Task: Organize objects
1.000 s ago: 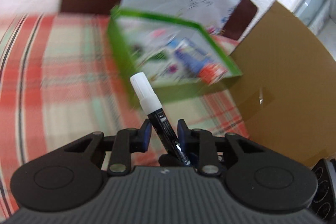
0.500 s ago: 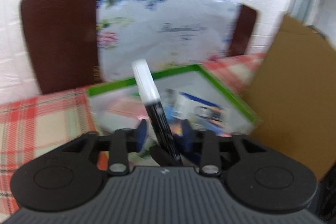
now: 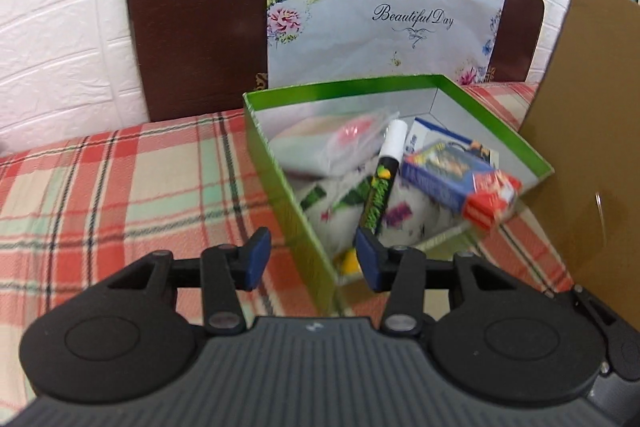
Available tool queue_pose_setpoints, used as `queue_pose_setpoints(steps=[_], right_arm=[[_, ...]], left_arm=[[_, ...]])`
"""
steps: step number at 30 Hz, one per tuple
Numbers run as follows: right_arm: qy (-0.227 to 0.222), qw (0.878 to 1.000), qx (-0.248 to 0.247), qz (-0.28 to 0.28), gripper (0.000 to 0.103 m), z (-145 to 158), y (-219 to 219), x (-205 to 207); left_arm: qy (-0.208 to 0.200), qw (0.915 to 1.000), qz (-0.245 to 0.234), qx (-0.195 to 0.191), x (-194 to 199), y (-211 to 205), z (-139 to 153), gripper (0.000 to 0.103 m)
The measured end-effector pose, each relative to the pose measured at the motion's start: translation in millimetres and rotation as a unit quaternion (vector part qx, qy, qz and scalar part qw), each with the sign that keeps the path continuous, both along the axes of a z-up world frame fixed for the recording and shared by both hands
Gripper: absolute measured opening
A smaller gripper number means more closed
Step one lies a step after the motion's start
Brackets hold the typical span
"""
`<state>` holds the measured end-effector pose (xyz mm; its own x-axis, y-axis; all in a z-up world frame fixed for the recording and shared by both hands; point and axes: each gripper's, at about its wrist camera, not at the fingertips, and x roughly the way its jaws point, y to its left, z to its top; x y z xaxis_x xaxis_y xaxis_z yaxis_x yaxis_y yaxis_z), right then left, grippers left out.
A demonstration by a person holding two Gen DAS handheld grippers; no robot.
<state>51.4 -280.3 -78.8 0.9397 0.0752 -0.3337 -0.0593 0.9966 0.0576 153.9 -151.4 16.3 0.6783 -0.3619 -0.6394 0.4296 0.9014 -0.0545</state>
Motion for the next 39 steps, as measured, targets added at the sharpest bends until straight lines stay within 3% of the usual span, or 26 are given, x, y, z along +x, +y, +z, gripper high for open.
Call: queue_pose_setpoints(steps=[7, 19, 22, 24, 28, 39], right_arm=[[0.061, 0.998, 0.027, -0.002, 0.051, -12, -3, -26], [0.045, 0.998, 0.036, -0.005, 0.059, 12, 2, -54], [0.039, 0.998, 0.040, -0.005, 0.067, 20, 4, -60], [0.030, 0.999, 0.042, -0.007, 0.077, 26, 5, -65], [0.011, 0.999, 0.046, -0.008, 0.080, 40, 6, -76], [-0.004, 0.998, 0.055, -0.010, 0.098, 56, 10, -97]], left_arm=[[0.005, 0.9998, 0.020, 0.006, -31, 18, -7, 0.055], [0.010, 0.9979, 0.056, 0.029, -72, 43, -16, 0.063], [-0.001, 0.9973, 0.066, 0.033, -79, 47, -12, 0.076], [-0.010, 0.9970, 0.070, 0.030, -84, 50, -8, 0.078], [-0.027, 0.9965, 0.075, 0.025, -93, 55, 1, 0.089], [-0.045, 0.9961, 0.069, 0.029, -113, 55, 6, 0.096]])
